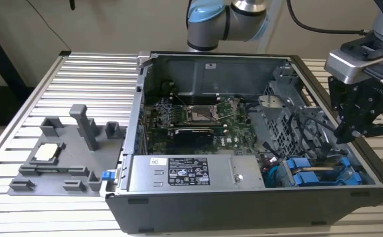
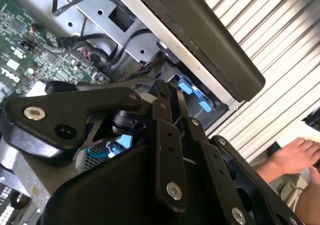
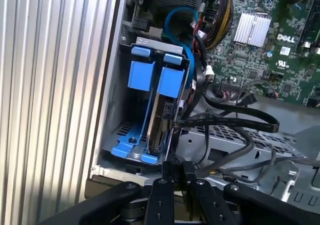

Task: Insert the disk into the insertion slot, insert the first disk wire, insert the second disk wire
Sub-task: 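Insert the second disk wire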

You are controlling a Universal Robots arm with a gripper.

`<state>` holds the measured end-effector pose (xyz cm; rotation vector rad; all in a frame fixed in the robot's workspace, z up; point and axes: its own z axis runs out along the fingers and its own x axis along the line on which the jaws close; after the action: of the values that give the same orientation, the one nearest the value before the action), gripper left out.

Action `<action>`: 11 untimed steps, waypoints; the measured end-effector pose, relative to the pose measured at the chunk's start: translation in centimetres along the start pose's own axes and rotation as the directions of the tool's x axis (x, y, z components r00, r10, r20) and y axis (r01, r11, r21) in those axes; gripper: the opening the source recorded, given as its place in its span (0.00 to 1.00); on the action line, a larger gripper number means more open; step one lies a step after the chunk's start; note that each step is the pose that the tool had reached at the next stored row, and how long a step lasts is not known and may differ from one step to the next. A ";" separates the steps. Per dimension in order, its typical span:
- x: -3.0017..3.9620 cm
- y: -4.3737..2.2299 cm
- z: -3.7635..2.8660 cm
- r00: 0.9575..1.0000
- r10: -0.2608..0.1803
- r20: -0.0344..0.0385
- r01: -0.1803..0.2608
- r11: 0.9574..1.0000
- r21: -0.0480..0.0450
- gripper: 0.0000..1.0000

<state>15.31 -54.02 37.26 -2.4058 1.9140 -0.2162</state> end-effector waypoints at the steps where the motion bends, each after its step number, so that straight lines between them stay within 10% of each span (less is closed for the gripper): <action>1: 0.01 0.00 0.00 1.000 0.000 0.000 0.000 1.000 0.000 0.19; 6: 0.52 0.12 0.02 1.000 0.004 0.029 -0.005 1.000 0.005 0.19; 11: 2.14 0.49 0.09 0.999 0.006 0.042 -0.006 1.000 0.003 0.19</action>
<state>15.33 -56.22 37.27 -2.3823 1.9017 -0.1678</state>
